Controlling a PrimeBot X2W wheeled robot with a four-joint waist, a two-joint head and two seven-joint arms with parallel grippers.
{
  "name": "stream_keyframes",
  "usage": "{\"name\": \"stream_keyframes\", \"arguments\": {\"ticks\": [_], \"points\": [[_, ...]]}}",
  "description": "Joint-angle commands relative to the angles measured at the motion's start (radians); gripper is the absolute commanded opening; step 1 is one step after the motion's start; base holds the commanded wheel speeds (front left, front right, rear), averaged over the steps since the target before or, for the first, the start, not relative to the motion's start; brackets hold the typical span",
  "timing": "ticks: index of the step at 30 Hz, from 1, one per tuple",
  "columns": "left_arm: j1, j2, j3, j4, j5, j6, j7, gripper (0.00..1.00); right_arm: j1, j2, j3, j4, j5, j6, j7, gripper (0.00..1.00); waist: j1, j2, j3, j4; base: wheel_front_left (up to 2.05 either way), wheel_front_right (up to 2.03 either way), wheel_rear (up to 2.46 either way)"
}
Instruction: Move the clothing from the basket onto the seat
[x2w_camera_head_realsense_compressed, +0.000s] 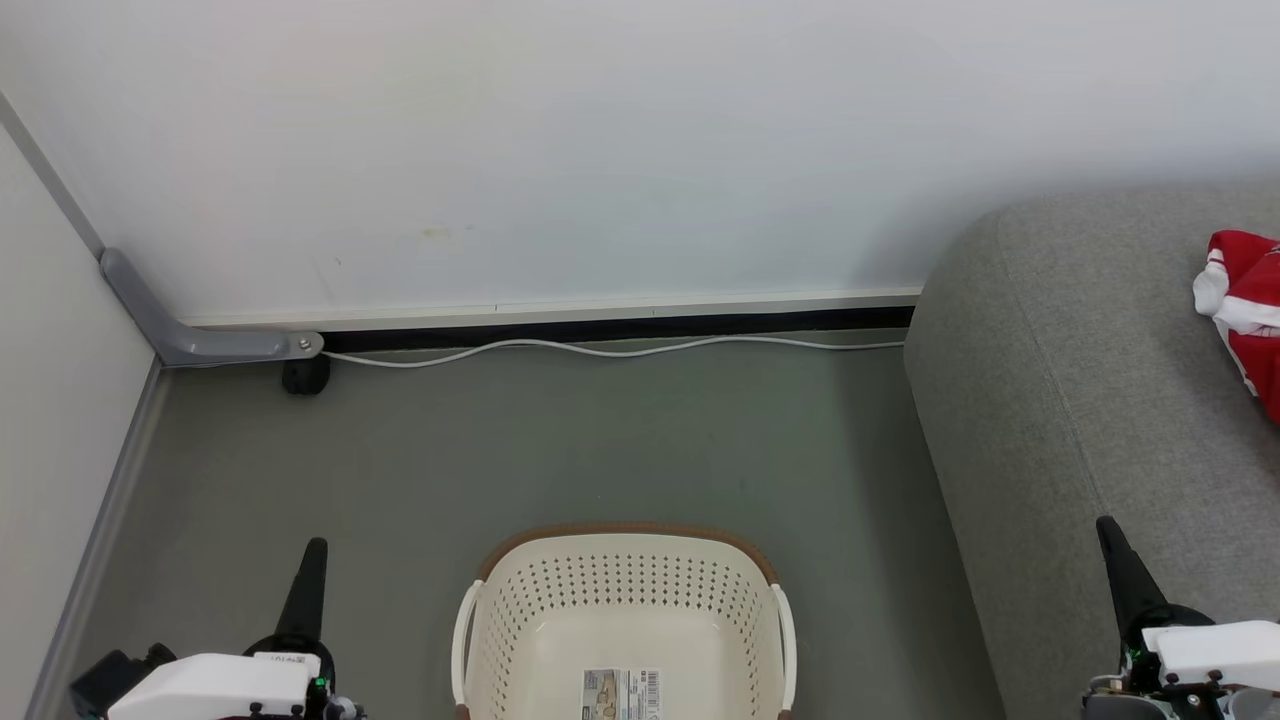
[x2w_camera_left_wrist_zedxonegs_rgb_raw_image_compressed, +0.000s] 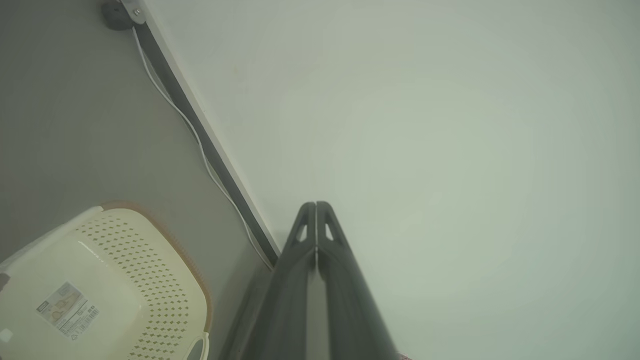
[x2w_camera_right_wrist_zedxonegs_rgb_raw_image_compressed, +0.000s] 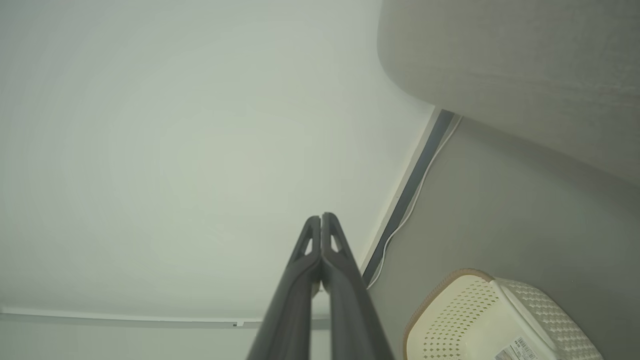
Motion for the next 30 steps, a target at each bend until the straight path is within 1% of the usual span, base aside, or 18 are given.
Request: {"name": "stream_keyframes", "arguments": {"ticks": [1,21,30], "points": [[-0.06,0.015,0.034,-0.028,-0.029,-0.013,0.008,0.0,-0.046,-0.007,0.01,-0.037,0.029,0.004,0.013,0.0,0.0,0.0,0.0,0.0,0.0,0.0,0.0],[-0.095,0.017,0.058,-0.031,-0.241,-0.057,0.063,0.0,-0.054,0.021,-0.032,-0.058,0.208,0.004,0.069,0.0,0.0,0.0,-0.002,0.006,0.0,0.0,0.0],[-0.095,0.017,0.058,-0.031,-0.241,-0.057,0.063,0.0,-0.054,0.021,-0.032,-0.058,0.208,0.004,0.069,0.0,0.0,0.0,-0.002,0.006,0.0,0.0,0.0]]}}
